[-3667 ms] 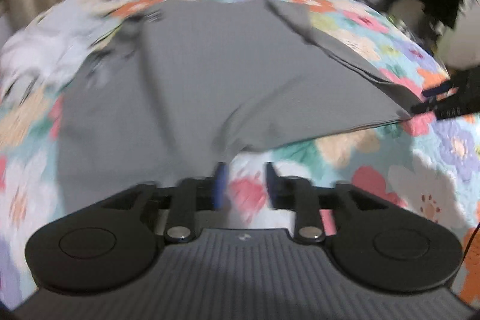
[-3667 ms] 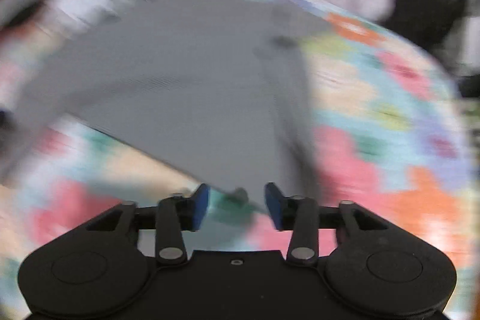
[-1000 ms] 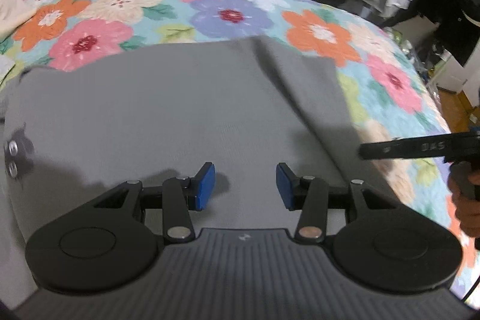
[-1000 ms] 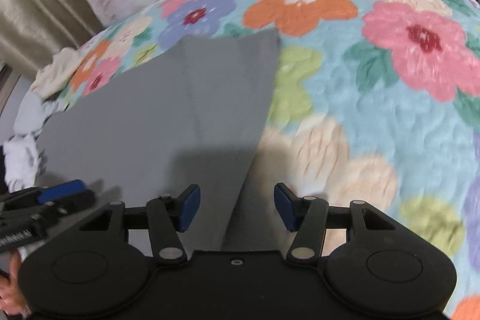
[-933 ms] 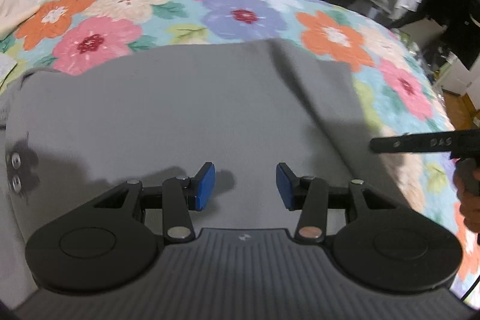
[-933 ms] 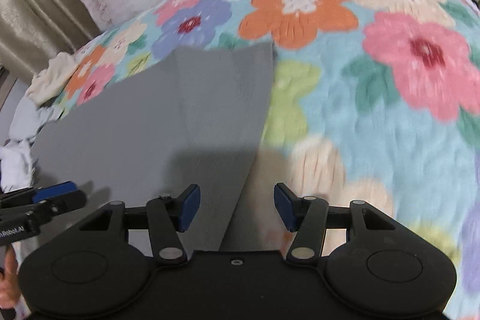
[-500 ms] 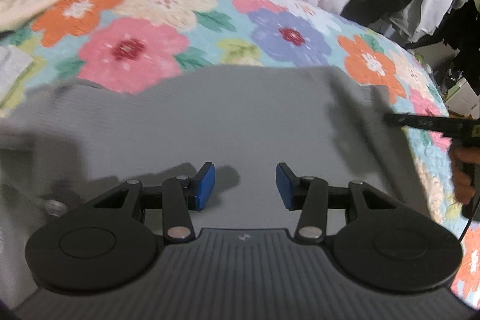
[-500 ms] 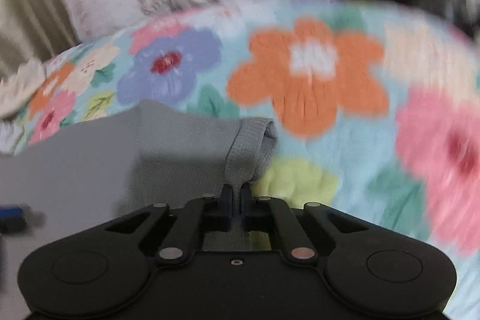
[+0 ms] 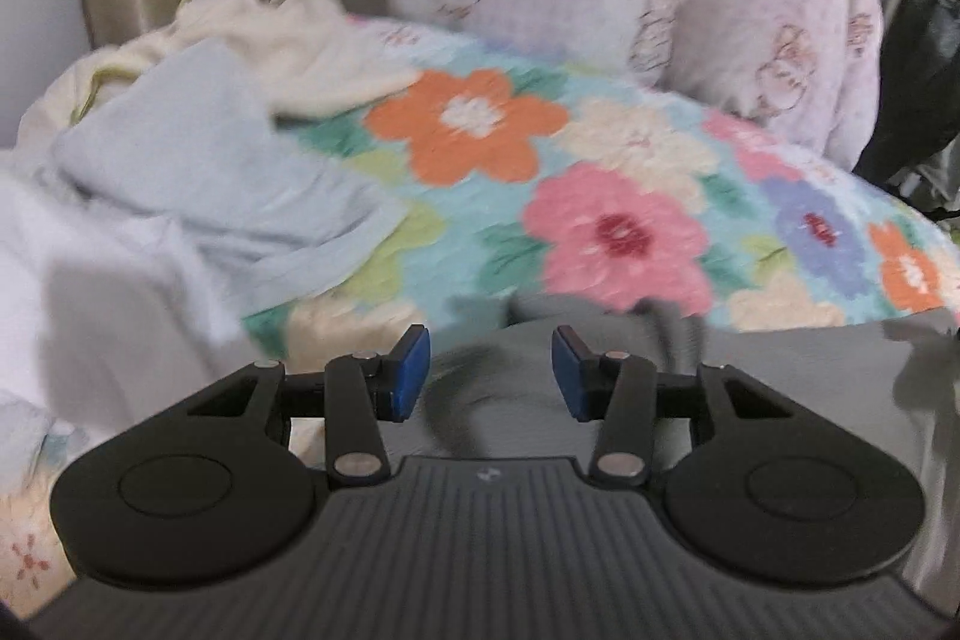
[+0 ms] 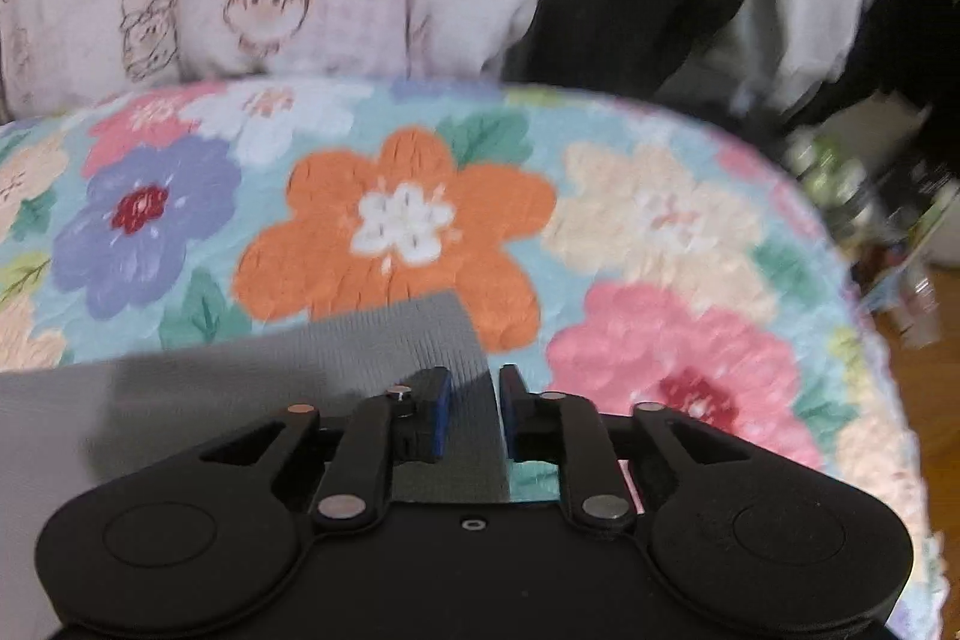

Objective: Fold clothes

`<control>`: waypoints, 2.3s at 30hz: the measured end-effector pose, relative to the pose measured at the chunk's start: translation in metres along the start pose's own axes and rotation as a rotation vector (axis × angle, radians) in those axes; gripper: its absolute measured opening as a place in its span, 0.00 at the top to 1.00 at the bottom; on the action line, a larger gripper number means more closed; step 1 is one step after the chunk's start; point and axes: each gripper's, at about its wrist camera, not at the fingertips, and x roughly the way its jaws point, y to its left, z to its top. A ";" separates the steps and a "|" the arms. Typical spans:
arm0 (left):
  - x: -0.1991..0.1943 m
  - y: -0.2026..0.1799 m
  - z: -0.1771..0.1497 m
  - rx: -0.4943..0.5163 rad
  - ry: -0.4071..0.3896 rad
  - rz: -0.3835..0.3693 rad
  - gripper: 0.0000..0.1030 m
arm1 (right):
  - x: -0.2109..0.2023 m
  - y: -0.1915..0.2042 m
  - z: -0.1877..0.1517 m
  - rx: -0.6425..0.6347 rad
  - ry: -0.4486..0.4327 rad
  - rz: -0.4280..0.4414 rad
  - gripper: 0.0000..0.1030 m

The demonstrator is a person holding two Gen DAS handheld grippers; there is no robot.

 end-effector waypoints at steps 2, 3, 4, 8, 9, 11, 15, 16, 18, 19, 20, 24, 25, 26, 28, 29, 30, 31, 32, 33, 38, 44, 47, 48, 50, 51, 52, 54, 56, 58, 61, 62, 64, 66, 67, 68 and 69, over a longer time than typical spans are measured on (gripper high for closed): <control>0.005 0.013 -0.004 -0.025 0.013 -0.033 0.56 | -0.011 0.011 0.005 0.066 0.006 0.121 0.72; 0.008 0.016 -0.005 -0.041 0.014 -0.068 0.54 | -0.017 0.017 0.008 0.104 0.010 0.200 0.72; 0.012 0.018 -0.007 -0.056 0.015 -0.103 0.50 | -0.023 0.025 0.011 0.153 0.018 0.312 0.72; 0.028 0.011 -0.010 -0.043 -0.012 -0.160 0.42 | -0.041 0.083 0.013 0.202 0.109 0.683 0.70; 0.034 0.007 -0.011 -0.019 -0.017 -0.137 0.41 | -0.046 0.103 0.011 0.177 0.120 0.737 0.69; 0.048 0.004 -0.015 -0.008 0.012 -0.150 0.43 | -0.056 0.146 0.008 0.104 0.134 0.812 0.63; 0.049 -0.002 -0.030 -0.030 0.040 -0.202 0.92 | -0.067 0.224 0.007 -0.068 0.147 0.864 0.49; 0.042 -0.006 -0.035 -0.018 0.040 -0.214 0.92 | -0.069 0.240 0.006 -0.113 0.150 0.860 0.49; 0.027 -0.014 -0.046 0.006 0.039 -0.238 0.92 | -0.072 0.265 0.002 -0.182 0.148 0.859 0.49; 0.019 -0.017 -0.051 0.016 0.039 -0.253 0.92 | -0.072 0.274 0.001 -0.203 0.157 0.868 0.49; 0.009 -0.018 -0.057 0.014 0.038 -0.282 0.92 | -0.071 0.280 -0.001 -0.212 0.163 0.876 0.49; -0.013 -0.009 -0.084 -0.066 0.084 -0.370 0.92 | -0.068 0.291 -0.011 -0.150 0.183 0.905 0.49; -0.018 -0.006 -0.092 -0.092 0.093 -0.390 0.92 | -0.065 0.295 -0.014 -0.136 0.212 0.909 0.49; -0.024 -0.004 -0.101 -0.098 0.098 -0.399 0.92 | -0.062 0.298 -0.017 -0.135 0.241 0.913 0.49; -0.033 -0.002 -0.115 -0.096 0.109 -0.405 0.92 | -0.060 0.301 -0.026 -0.156 0.270 0.904 0.49; -0.038 -0.002 -0.122 -0.089 0.114 -0.404 0.93 | -0.060 0.300 -0.031 -0.172 0.276 0.899 0.49; -0.043 -0.002 -0.128 -0.076 0.115 -0.398 0.93 | -0.060 0.297 -0.037 -0.183 0.284 0.901 0.49; -0.047 -0.003 -0.133 -0.062 0.118 -0.393 0.92 | -0.061 0.294 -0.043 -0.195 0.287 0.898 0.49; -0.050 -0.006 -0.139 -0.039 0.128 -0.389 0.92 | -0.064 0.290 -0.049 -0.207 0.282 0.887 0.48; -0.052 -0.010 -0.143 -0.013 0.139 -0.381 0.92 | -0.068 0.287 -0.054 -0.226 0.268 0.871 0.48; -0.038 -0.035 -0.142 0.123 0.186 -0.291 0.92 | -0.091 0.295 -0.061 -0.415 0.136 0.820 0.46; -0.050 -0.035 -0.135 0.157 0.142 -0.227 0.92 | -0.088 0.324 -0.081 -0.630 0.204 0.765 0.85; -0.063 -0.016 -0.108 0.100 0.071 -0.252 0.92 | -0.105 0.310 -0.064 -0.582 0.100 0.792 0.92; -0.069 -0.009 -0.096 0.082 0.031 -0.246 0.92 | -0.112 0.304 -0.054 -0.546 0.052 0.800 0.92; -0.073 0.001 -0.069 0.046 -0.038 -0.239 0.92 | -0.127 0.288 -0.026 -0.447 -0.052 0.796 0.92; -0.073 0.005 -0.055 0.024 -0.068 -0.239 0.92 | -0.134 0.280 -0.014 -0.397 -0.108 0.805 0.93; -0.072 0.009 -0.041 0.001 -0.097 -0.236 0.92 | -0.141 0.274 -0.002 -0.348 -0.167 0.811 0.93; -0.054 0.007 -0.009 -0.037 -0.124 -0.184 0.92 | -0.146 0.271 0.016 -0.280 -0.253 0.788 0.93; -0.026 0.002 0.018 -0.049 -0.142 -0.038 0.91 | -0.132 0.282 0.032 -0.241 -0.253 0.717 0.77; 0.005 -0.003 0.032 -0.013 -0.161 0.155 0.84 | -0.119 0.292 0.046 -0.211 -0.255 0.647 0.60; 0.036 0.017 0.030 -0.014 -0.111 0.199 0.84 | -0.098 0.285 0.050 -0.182 -0.220 0.601 0.51; 0.040 0.025 0.026 -0.025 -0.087 0.166 0.83 | -0.091 0.277 0.049 -0.155 -0.198 0.605 0.50; 0.043 0.037 0.015 -0.025 -0.049 0.110 0.80 | -0.072 0.260 0.045 -0.105 -0.134 0.644 0.46; 0.043 0.046 0.002 -0.009 -0.018 0.061 0.78 | -0.052 0.250 0.038 -0.099 -0.077 0.638 0.46; 0.044 0.047 -0.004 0.006 0.000 0.035 0.73 | -0.042 0.247 0.033 -0.104 -0.047 0.622 0.46; 0.047 0.046 -0.008 0.028 0.014 0.015 0.69 | -0.031 0.245 0.030 -0.109 -0.015 0.609 0.46; 0.054 0.042 -0.005 0.066 0.025 0.010 0.61 | -0.021 0.245 0.029 -0.115 0.019 0.601 0.46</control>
